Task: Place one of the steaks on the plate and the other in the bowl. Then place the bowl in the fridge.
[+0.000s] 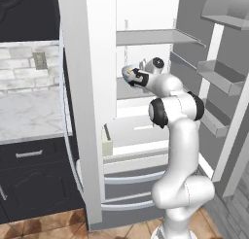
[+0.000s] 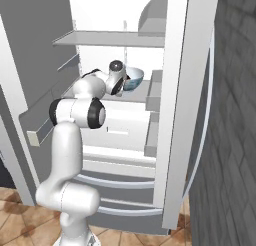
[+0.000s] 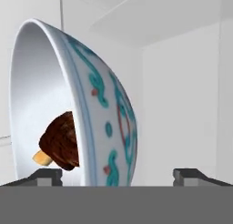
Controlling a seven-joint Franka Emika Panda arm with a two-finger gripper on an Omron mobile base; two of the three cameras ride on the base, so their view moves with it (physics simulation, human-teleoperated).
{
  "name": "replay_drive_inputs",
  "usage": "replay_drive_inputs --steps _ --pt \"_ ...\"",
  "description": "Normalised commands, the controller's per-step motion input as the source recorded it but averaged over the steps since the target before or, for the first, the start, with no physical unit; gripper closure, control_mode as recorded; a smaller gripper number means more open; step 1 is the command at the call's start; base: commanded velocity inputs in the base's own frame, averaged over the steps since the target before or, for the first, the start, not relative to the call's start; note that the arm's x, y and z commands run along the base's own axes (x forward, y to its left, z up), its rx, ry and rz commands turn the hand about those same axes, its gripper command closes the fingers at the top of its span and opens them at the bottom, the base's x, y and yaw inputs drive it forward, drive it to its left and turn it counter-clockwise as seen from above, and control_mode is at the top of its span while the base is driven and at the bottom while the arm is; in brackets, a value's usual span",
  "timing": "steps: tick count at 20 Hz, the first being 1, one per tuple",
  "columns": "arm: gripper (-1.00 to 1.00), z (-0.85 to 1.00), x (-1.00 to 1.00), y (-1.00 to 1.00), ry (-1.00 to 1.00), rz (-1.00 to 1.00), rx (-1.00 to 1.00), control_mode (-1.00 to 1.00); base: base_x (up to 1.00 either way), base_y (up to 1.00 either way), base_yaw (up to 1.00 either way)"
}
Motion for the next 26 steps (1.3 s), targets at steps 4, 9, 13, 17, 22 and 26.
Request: replay_drive_inputs --steps 4,9,13,17,22,26 --pt "-1.0 0.15 -0.08 0.0 -0.18 0.0 0.0 -1.0 0.0 0.0 0.0" --pt "-1.0 0.4 -0.5 0.0 -0.07 -0.13 0.0 -1.0 0.0 0.0 0.0" --pt "-1.0 0.59 -0.85 0.0 -0.09 -0.13 0.0 -1.0 0.0 0.0 0.0" --pt "-1.0 0.76 -0.95 0.0 -0.08 -0.05 0.0 -1.0 0.0 0.0 0.0" --pt "-1.0 0.77 -0.89 0.0 0.0 -0.01 0.04 -1.0 0.0 0.0 0.0" --pt "-1.0 0.6 -0.98 0.0 0.06 0.0 0.04 -1.0 0.0 0.0 0.0"
